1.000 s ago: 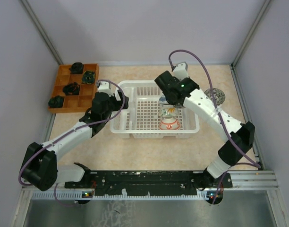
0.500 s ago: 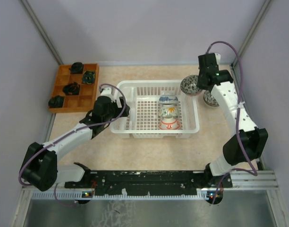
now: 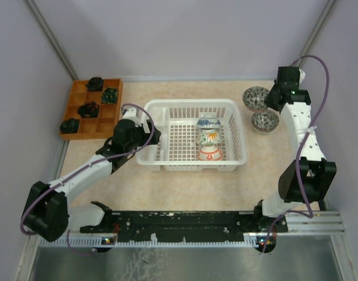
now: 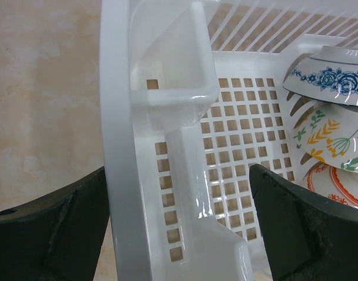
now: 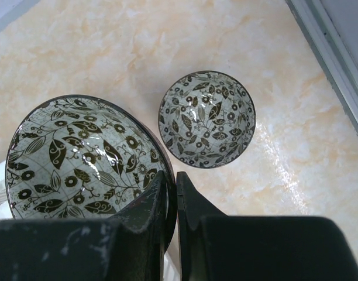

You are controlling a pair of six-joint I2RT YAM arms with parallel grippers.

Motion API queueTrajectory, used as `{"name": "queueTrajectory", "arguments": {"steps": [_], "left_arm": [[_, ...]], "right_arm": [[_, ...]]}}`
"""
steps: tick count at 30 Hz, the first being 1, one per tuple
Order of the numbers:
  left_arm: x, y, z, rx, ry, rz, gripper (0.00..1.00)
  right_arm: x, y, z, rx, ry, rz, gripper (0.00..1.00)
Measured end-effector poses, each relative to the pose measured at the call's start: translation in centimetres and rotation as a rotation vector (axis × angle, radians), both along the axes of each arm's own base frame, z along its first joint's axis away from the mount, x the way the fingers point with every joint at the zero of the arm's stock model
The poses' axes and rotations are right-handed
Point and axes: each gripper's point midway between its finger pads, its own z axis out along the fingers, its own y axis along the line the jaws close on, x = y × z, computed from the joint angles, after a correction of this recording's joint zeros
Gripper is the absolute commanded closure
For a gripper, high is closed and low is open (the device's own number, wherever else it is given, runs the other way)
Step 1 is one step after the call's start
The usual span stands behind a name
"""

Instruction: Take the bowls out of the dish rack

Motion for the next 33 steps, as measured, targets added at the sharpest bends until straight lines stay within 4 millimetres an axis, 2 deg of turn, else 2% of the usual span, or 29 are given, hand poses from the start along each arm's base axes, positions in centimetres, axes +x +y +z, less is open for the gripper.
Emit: {"name": "queueTrajectory", "arguments": {"steps": [6, 12, 23, 33], "left_arm": [[-0.2, -0.1, -0.2, -0.002, 0.005, -0.009, 0.01], [-0.4, -0.2, 0.1, -0.013, 0.000, -0.015, 0.01], [-0.4, -0.3, 0.1, -0.016, 0.000, -0.022, 0.01], [-0.4, -0.3, 0.1, -0.017, 0.000, -0.023, 0.01]], "right_arm": [[-0.6, -1.7, -3.2, 0.050, 0.033, -0.072, 1.00], [-1.6, -2.6, -6.3, 0.074, 0.081, -0.120, 1.00], [-1.8, -4.4, -7.9, 0.083, 0.070, -0.194, 1.00], [-1.5, -5.9, -7.9, 0.080, 0.041, -0.230, 1.00]]}}
